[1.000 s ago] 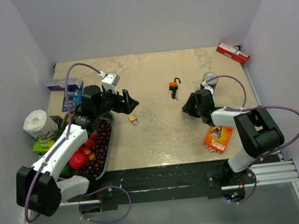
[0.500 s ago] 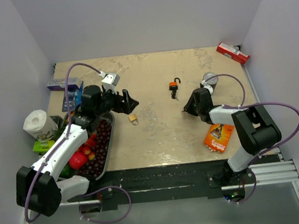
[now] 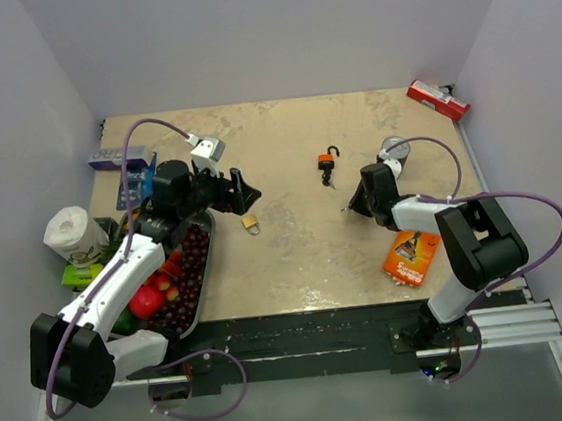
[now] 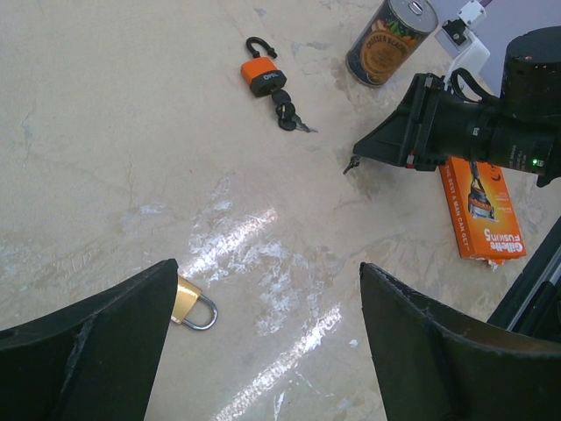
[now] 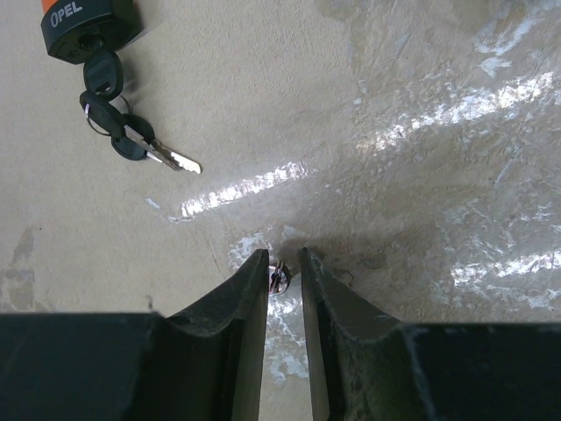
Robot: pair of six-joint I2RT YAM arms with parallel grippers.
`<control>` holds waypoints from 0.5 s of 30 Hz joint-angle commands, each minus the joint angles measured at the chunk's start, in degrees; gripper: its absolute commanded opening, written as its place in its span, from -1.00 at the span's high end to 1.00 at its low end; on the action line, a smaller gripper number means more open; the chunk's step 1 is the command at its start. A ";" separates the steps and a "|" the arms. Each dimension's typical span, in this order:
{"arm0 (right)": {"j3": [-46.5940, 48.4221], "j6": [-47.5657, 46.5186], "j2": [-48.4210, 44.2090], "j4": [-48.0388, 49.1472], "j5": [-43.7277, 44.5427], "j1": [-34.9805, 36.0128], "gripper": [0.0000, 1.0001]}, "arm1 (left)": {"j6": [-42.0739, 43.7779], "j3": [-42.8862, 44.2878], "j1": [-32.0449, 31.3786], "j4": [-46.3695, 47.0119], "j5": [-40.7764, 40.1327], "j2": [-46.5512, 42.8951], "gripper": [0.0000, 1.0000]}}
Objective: Unlock with the key
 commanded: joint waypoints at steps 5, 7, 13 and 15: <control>1.39 -0.69 1.25 -4.48 3.10 0.81 0.47 | 1.01 -0.01 0.18 2.24 0.72 -1.39 -0.78; 1.39 -0.69 1.16 -4.48 3.10 0.98 0.47 | 0.92 0.08 0.09 2.15 0.81 -1.30 -0.78; 2.18 -0.60 2.12 -4.22 2.75 2.12 0.47 | 1.01 -0.01 0.09 2.15 0.72 -1.12 -0.78; 2.53 -0.51 2.39 -4.22 2.75 2.56 0.47 | 0.92 0.08 0.09 2.24 0.72 -1.03 -0.78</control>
